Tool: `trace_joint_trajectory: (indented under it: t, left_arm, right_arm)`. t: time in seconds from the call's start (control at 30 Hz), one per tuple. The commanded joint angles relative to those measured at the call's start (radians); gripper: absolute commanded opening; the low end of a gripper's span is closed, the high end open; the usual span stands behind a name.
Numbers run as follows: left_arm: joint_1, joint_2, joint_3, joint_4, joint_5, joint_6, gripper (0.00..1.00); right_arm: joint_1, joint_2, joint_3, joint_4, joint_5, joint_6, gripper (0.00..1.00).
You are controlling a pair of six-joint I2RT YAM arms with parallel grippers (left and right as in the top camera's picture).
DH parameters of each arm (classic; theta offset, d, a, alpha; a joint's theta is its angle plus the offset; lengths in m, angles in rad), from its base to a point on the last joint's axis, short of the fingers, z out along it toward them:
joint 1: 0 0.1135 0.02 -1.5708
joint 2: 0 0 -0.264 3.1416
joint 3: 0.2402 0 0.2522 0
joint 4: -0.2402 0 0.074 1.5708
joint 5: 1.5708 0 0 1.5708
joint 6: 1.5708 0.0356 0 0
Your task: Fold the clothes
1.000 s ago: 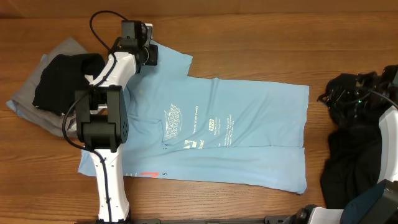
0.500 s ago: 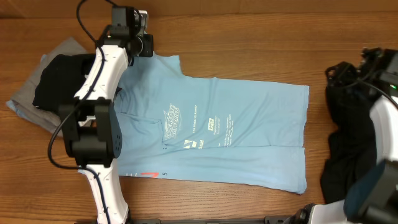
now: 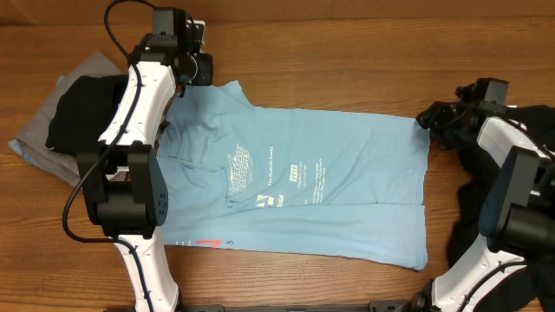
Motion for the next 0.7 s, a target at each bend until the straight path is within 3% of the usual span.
trace_joint_trajectory:
  t: [0.0, 0.13, 0.23, 0.5, 0.67]
  left_arm:
    - [-0.004, -0.044, 0.003, -0.009, 0.021, 0.001, 0.04]
    - [-0.004, -0.051, 0.003, -0.028, 0.021, 0.001, 0.04]
    - [-0.004, -0.068, 0.003, -0.042, 0.017, 0.001, 0.04]
    - [0.002, -0.182, 0.003, -0.092, -0.073, 0.002, 0.04]
    - [0.002, -0.233, 0.003, -0.217, -0.077, 0.0, 0.04]
  right_arm:
    - [0.019, 0.045, -0.008, 0.005, 0.015, 0.003, 0.46]
    - [0.021, 0.044, -0.007, 0.002, 0.014, 0.0, 0.13]
    - [0.011, 0.035, -0.003, -0.014, 0.01, 0.0, 0.04]
    - [-0.018, -0.097, 0.013, -0.131, 0.003, 0.001, 0.04]
    - [-0.021, -0.221, 0.013, -0.249, 0.003, 0.004, 0.04]
